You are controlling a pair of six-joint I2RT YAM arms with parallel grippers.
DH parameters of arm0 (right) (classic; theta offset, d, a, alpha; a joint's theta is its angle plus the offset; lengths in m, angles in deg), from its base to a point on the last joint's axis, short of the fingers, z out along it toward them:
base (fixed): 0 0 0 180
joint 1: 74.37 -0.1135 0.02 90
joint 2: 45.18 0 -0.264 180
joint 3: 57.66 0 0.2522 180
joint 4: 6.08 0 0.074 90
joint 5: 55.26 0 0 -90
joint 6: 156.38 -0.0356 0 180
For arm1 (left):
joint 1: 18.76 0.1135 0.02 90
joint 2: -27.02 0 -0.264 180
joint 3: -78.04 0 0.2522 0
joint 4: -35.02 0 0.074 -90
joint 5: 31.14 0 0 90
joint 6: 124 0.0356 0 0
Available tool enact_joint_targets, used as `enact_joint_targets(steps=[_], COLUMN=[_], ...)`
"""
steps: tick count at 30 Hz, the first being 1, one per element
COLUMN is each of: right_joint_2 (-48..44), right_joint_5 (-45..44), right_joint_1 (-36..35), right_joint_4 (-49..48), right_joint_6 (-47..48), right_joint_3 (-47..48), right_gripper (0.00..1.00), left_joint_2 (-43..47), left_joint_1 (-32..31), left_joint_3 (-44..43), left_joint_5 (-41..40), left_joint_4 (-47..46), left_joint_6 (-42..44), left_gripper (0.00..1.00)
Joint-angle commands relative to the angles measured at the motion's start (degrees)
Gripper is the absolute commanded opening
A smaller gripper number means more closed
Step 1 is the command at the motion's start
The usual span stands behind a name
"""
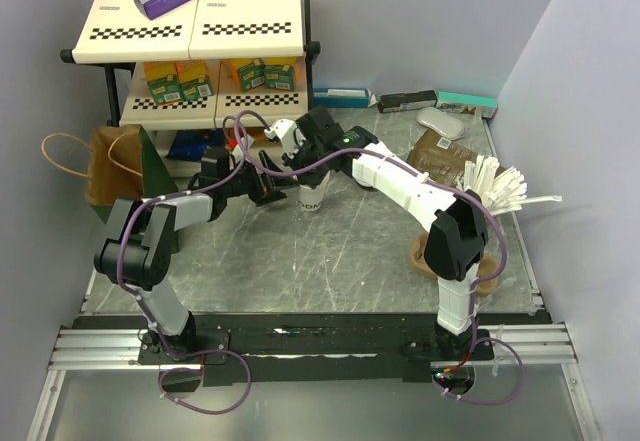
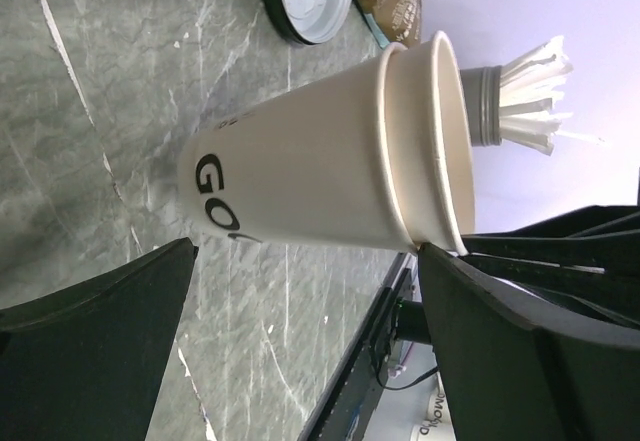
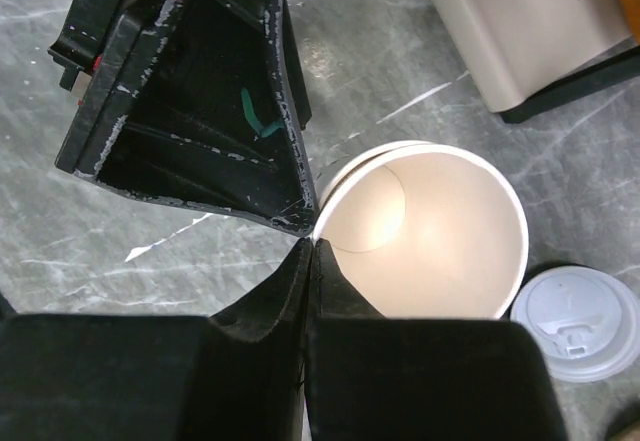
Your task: Pack the takeout coffee
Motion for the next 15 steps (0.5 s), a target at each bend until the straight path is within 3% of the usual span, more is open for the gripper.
enact_joint_targets(steps=[1,15], right_joint_2=[-0.5,-1.0], right_joint_5=[1.7,-0.9], right_joint_1=[-0.8,-3.4], right_joint_4=[-1.1,-1.4], right_joint_6=[1.5,5.8], right_joint_3=[1.2,4.0], right_gripper=[0.00,0.00], left_joint_2=[-1.2,-4.0], left_joint_1=[-1.1,-2.0], left_joint_3=[-3.9,-5.8], left_joint_5=[-5.1,-10.6], left_joint_4=[4.6,10.6], left_joint_6=[2.0,6.0], left_gripper=[0.99,0.99])
